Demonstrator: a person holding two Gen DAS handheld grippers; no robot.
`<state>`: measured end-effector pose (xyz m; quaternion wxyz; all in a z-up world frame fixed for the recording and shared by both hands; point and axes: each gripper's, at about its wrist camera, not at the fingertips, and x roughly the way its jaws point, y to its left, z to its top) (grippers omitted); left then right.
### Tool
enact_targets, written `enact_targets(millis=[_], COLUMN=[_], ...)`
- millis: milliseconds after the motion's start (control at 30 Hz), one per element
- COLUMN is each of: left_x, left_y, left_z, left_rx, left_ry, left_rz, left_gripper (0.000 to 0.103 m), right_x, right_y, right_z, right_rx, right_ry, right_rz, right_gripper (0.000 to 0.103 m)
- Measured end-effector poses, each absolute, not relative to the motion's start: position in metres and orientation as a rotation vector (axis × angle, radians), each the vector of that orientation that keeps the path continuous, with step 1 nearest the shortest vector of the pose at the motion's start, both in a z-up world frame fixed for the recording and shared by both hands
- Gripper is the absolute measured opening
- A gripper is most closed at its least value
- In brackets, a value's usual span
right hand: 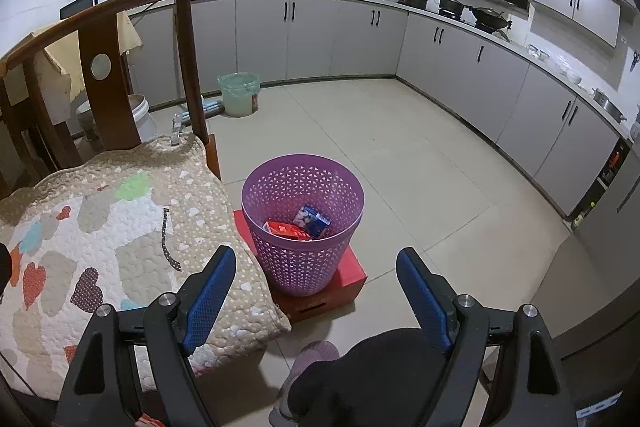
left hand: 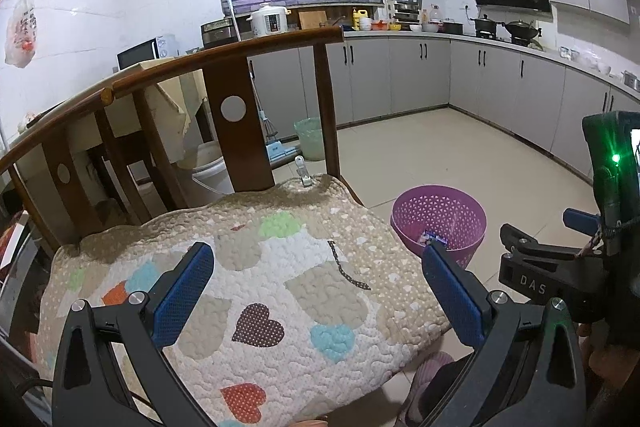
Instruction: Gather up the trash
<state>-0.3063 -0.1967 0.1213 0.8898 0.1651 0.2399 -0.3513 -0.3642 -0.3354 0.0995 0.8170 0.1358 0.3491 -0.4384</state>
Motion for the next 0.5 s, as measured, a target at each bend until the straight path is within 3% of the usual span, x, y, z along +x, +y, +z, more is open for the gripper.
enact_targets(millis=[500], left_x=[-0.3063], left_y=[-0.1993], left_z=[0.1135], left_rx=[0.361], left_ry=[0.528], left_rz=[-0.739], left_gripper=[0.103], right_x=[-0.3721], right_y=[-0.3340], right_z=[0.0977], right_rx=[0.315], right_ry=[0.699], right_rz=[-0.922], right_gripper=[0.086])
